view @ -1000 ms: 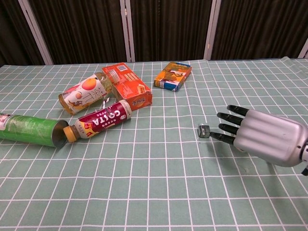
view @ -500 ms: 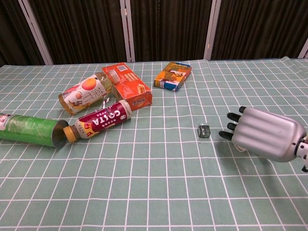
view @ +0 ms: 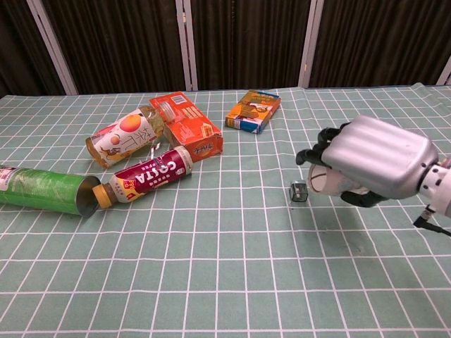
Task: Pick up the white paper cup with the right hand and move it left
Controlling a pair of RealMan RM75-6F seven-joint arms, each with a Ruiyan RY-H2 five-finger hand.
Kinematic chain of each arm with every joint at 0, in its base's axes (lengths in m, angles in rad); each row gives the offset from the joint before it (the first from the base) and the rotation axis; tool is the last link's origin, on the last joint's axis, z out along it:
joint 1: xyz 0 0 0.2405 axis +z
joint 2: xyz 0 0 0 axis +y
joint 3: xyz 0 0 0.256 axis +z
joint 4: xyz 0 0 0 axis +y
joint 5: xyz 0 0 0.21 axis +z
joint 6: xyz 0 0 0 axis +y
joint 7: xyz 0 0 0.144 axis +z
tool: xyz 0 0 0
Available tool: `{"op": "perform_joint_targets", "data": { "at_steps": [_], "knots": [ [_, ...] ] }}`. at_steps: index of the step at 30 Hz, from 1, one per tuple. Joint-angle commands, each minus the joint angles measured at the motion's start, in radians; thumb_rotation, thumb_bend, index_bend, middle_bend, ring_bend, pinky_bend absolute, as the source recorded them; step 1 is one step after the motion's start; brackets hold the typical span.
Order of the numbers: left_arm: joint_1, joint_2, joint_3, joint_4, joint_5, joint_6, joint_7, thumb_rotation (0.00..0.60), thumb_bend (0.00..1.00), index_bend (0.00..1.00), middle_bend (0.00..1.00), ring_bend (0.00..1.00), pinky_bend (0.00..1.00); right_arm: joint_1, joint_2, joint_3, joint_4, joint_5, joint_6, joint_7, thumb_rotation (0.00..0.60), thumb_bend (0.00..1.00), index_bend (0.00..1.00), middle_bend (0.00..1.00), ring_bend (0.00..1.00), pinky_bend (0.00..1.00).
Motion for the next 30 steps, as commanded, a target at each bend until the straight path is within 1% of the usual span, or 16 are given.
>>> {"op": "perform_joint_targets", "data": {
  "at_steps": [1, 2, 6, 9, 12, 19, 30],
  "knots": [
    [-0.001, 0.002, 0.0, -0.001, -0.001, -0.003, -0.003, 0.6, 0.0, 0.0, 0.0, 0.0, 0.0, 0.023, -0.014, 0.11, -0.079, 0.136, -0.027, 0.226, 0.6, 0.27, 0.23, 0.4, 0.23, 0.44],
    [-0.002, 0.003, 0.001, -0.002, -0.002, -0.005, -0.005, 0.6, 0.0, 0.0, 0.0, 0.0, 0.0, 0.03, -0.025, 0.134, -0.079, 0.172, -0.04, 0.268, 0.6, 0.27, 0.23, 0.4, 0.22, 0.44],
    [-0.004, 0.006, -0.001, -0.001, -0.01, -0.013, -0.012, 0.6, 0.0, 0.0, 0.0, 0.0, 0.0, 0.056, -0.068, 0.201, -0.064, 0.287, -0.091, 0.373, 0.6, 0.27, 0.23, 0.4, 0.22, 0.41],
    [-0.007, 0.007, -0.003, 0.001, -0.019, -0.02, -0.016, 0.6, 0.0, 0.0, 0.0, 0.0, 0.0, 0.074, -0.091, 0.235, -0.058, 0.362, -0.132, 0.424, 0.6, 0.27, 0.23, 0.4, 0.22, 0.37],
    [-0.009, 0.009, -0.004, 0.002, -0.026, -0.025, -0.016, 0.6, 0.0, 0.0, 0.0, 0.0, 0.0, 0.092, -0.114, 0.262, -0.047, 0.427, -0.165, 0.471, 0.6, 0.27, 0.23, 0.4, 0.22, 0.37],
    [-0.012, 0.01, -0.004, 0.003, -0.035, -0.033, -0.016, 0.6, 0.0, 0.0, 0.0, 0.0, 0.0, 0.109, -0.15, 0.261, -0.013, 0.468, -0.173, 0.492, 0.6, 0.27, 0.23, 0.39, 0.2, 0.36],
    [-0.015, 0.009, -0.004, 0.002, -0.041, -0.036, -0.013, 0.6, 0.0, 0.0, 0.0, 0.0, 0.0, 0.123, -0.182, 0.248, 0.056, 0.475, -0.143, 0.494, 0.6, 0.27, 0.23, 0.38, 0.19, 0.35]
  ]
}}
